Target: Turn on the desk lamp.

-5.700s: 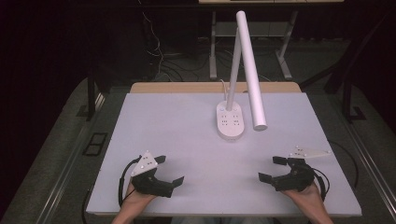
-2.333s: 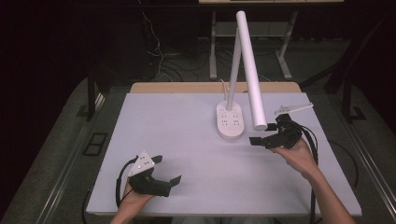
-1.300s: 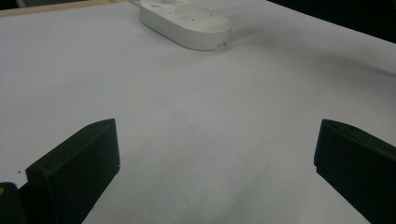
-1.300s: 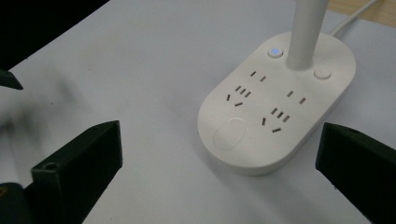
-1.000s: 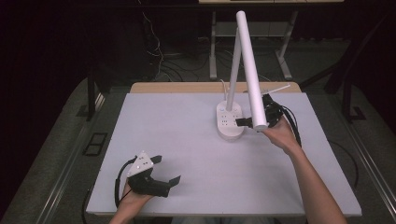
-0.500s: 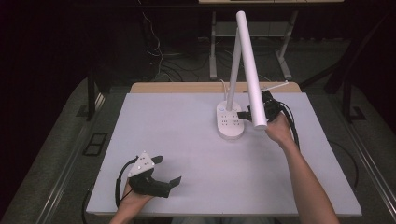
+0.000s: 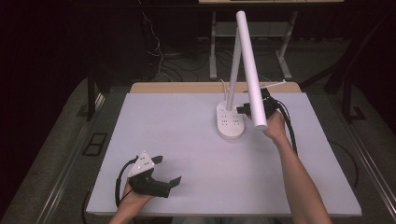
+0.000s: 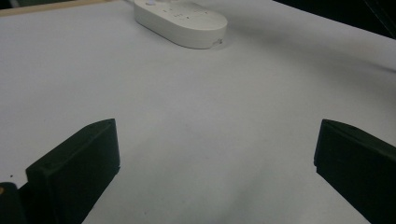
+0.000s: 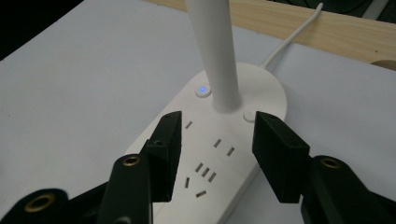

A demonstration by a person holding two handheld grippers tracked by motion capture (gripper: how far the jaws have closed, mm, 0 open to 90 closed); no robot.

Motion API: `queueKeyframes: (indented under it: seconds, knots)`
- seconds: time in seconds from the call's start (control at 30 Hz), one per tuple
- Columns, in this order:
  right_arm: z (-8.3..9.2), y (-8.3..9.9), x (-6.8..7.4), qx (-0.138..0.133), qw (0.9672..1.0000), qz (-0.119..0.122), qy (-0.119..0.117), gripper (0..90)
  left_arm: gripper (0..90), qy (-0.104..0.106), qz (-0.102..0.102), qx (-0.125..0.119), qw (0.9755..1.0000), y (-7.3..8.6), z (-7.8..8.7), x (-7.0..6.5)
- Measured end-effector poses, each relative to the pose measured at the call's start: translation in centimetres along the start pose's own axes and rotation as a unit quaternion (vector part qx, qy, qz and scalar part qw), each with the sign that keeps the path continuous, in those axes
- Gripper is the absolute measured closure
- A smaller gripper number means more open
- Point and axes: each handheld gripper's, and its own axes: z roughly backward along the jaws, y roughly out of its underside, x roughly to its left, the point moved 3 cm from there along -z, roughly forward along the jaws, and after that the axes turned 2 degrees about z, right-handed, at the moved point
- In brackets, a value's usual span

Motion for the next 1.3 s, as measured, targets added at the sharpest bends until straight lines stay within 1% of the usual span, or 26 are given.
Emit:
queueKeyframes:
  seconds: [0.2, 0.23, 0.47, 0.5, 0.57, 0.8, 0.9, 0.97, 1.07, 1.17, 1.23, 1.3]
  knots:
    - [-0.7, -0.6, -0.7, 0.0, 0.9999, -0.01, 0.004, 59.3, 0.0, 0.001, -0.002, 0.0, 1.0, 0.0, 0.0, 0.1]
    - [-0.8, -0.7, -0.8, -0.002, 0.9998, -0.018, 0.003, 60.5, 0.0, 0.001, -0.002, 0.001, 1.0, 0.0, 0.0, 0.1]
    - [-1.6, -0.6, -2.0, -0.018, 0.9988, -0.046, -0.005, 66.7, 0.0, 0.0, -0.003, 0.001, 1.0, 0.0, 0.0, 0.1]
    - [-1.6, -0.6, -2.0, -0.018, 0.9988, -0.046, -0.005, 66.7, 0.0, 0.0, -0.003, 0.001, 1.0, 0.0, 0.0, 0.1]
    - [-1.8, -0.6, -2.3, -0.027, 0.9981, -0.055, -0.007, 68.9, 0.0, 0.0, -0.003, 0.001, 1.0, 0.0, 0.0, 0.2]
    - [-2.2, -0.7, -2.8, -0.03, 0.9973, -0.067, -0.008, 74.0, 0.0, 0.0, -0.005, 0.001, 1.0, 0.0, 0.0, 0.2]
    - [-2.4, -0.7, -3.1, -0.04, 0.9959, -0.08, -0.017, 76.4, 0.0, 0.0, -0.004, 0.001, 1.0, 0.0, 0.0, 0.1]
    - [-2.7, -0.6, -3.3, -0.048, 0.9941, -0.095, -0.023, 78.1, 0.0, 0.0, -0.005, 0.001, 1.0, 0.0, 0.0, 0.1]
    - [-3.0, -0.5, -3.5, -0.061, 0.9899, -0.124, -0.034, 82.9, 0.0, 0.0, -0.005, 0.001, 1.0, 0.0, 0.0, 0.1]
    - [-3.5, -0.3, -3.6, -0.061, 0.9892, -0.13, -0.033, 87.6, 0.0, 0.0, -0.007, 0.002, 1.0, 0.0, 0.0, 0.1]
    - [-3.7, -0.3, -3.7, -0.06, 0.9893, -0.129, -0.031, 88.3, 0.0, 0.001, -0.006, 0.002, 1.0, 0.0, 0.0, 0.1]
    - [-4.1, 0.0, -3.7, -0.054, 0.9888, -0.136, -0.029, 89.0, 0.0, 0.0, -0.007, 0.002, 1.0, 0.0, 0.0, 0.1]
